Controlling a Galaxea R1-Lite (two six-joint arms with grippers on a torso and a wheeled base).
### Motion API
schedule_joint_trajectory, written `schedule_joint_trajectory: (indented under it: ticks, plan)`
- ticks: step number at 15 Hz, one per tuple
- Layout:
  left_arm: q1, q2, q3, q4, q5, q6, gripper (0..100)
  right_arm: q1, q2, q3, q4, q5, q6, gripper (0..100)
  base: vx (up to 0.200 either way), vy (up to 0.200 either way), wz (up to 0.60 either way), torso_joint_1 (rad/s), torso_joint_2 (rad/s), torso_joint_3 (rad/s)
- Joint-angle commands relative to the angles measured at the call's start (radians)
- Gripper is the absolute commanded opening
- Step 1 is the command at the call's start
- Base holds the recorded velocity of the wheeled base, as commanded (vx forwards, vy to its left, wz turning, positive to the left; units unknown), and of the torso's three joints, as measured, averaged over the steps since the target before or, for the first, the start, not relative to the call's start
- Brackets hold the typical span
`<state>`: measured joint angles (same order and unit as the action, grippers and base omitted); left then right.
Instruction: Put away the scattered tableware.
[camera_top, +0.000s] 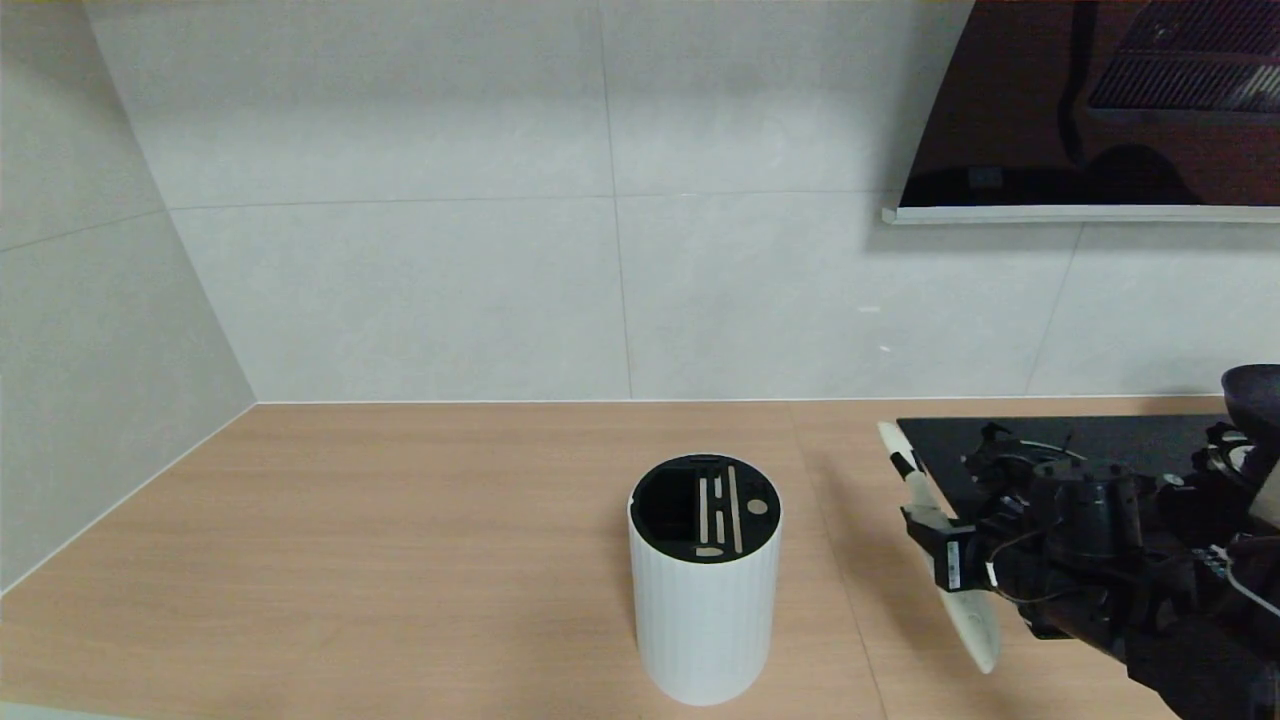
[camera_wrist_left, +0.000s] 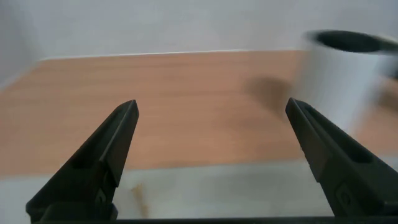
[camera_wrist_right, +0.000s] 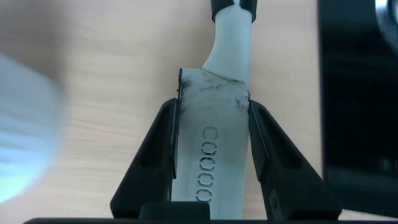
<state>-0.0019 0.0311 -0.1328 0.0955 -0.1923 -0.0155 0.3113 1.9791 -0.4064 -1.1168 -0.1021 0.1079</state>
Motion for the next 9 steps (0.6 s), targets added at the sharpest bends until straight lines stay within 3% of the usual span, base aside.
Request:
schedule_joint_trajectory:
  ticks: [1, 4, 5, 7, 8, 9]
  plan:
    - [-0.003, 0.236, -0.205, 0.067, -0.177, -0.007, 100, 0.032, -0.155, -0.078, 0.063, -0.001, -0.022, 0, 0.000, 0.000, 0.00, 0.000, 0.00, 0.000]
    - [-0.013, 0.635, -0.484, 0.027, -0.369, -0.044, 100, 0.089, -0.258, -0.261, 0.275, 0.001, -0.027, 0, 0.000, 0.000, 0.00, 0.000, 0.00, 0.000]
    - [-0.021, 0.733, -0.548, 0.027, -0.392, -0.050, 100, 0.109, -0.275, -0.305, 0.299, 0.001, -0.027, 0, 0.000, 0.000, 0.00, 0.000, 0.00, 0.000]
    - [-0.118, 0.917, -0.634, -0.002, -0.400, -0.067, 100, 0.166, -0.304, -0.377, 0.357, 0.001, -0.027, 0, 0.000, 0.000, 0.00, 0.000, 0.00, 0.000]
    - [-0.178, 0.980, -0.642, -0.066, -0.400, -0.113, 100, 0.195, -0.316, -0.384, 0.376, 0.001, -0.025, 0, 0.000, 0.000, 0.00, 0.000, 0.00, 0.000]
    - [-0.268, 1.050, -0.637, -0.194, -0.400, -0.215, 100, 0.235, -0.326, -0.381, 0.380, -0.001, -0.024, 0, 0.000, 0.000, 0.00, 0.000, 0.00, 0.000]
